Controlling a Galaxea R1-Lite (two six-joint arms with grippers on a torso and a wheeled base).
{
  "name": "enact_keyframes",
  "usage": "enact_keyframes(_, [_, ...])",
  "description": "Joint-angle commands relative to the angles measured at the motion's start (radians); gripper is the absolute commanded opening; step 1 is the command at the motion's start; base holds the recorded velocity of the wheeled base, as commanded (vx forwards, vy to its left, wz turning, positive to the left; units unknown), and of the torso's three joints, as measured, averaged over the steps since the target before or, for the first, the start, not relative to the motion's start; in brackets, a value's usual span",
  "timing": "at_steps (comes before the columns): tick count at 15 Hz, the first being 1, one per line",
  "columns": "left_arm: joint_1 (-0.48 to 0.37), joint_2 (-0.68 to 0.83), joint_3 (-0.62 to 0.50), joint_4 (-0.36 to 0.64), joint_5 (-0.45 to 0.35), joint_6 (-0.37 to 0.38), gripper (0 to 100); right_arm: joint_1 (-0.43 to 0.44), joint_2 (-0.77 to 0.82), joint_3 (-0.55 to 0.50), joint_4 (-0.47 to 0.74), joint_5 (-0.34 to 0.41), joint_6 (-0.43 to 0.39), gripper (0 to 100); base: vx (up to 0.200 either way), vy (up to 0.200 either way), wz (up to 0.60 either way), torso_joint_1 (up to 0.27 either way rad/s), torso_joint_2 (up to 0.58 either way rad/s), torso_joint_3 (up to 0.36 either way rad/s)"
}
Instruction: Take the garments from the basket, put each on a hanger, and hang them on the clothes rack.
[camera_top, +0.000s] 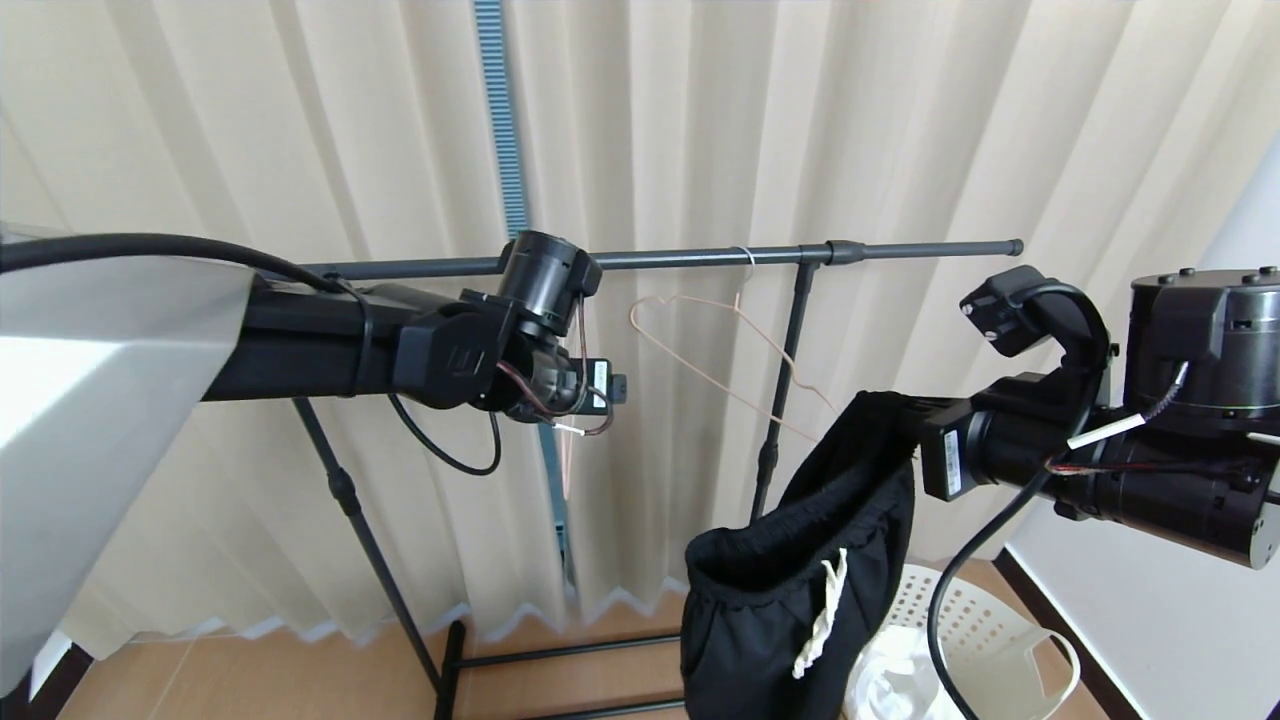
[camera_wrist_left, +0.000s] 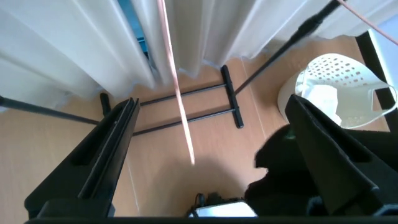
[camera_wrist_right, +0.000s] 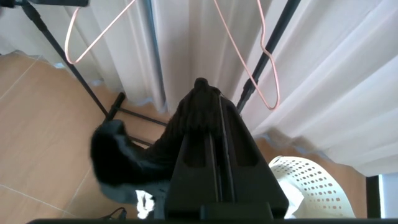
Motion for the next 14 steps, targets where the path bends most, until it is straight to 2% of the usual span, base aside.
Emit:
enact_keyframes(1, [0.025,0.104,-0.072,0.002,0.001,0.000,100,0.000,0.001,0.001,0.000,0.000,0.000,0,0.000,0.000,0.00,0.000,0.00,0.000])
enact_keyframes(9, [0.084,0.229,-0.199,-0.003,-0.001,0.003,100,0.000,0.011,0.001,0.000,0.000,0.000,0,0.000,0.000,0.00,0.000,0.00,0.000])
enact_keyframes(14, [0.092,0.268,-0.230,-0.003,-0.002,0.003,100,0.000,0.013,0.001,0.000,0.000,0.000,0,0.000,0.000,0.00,0.000,0.00,0.000])
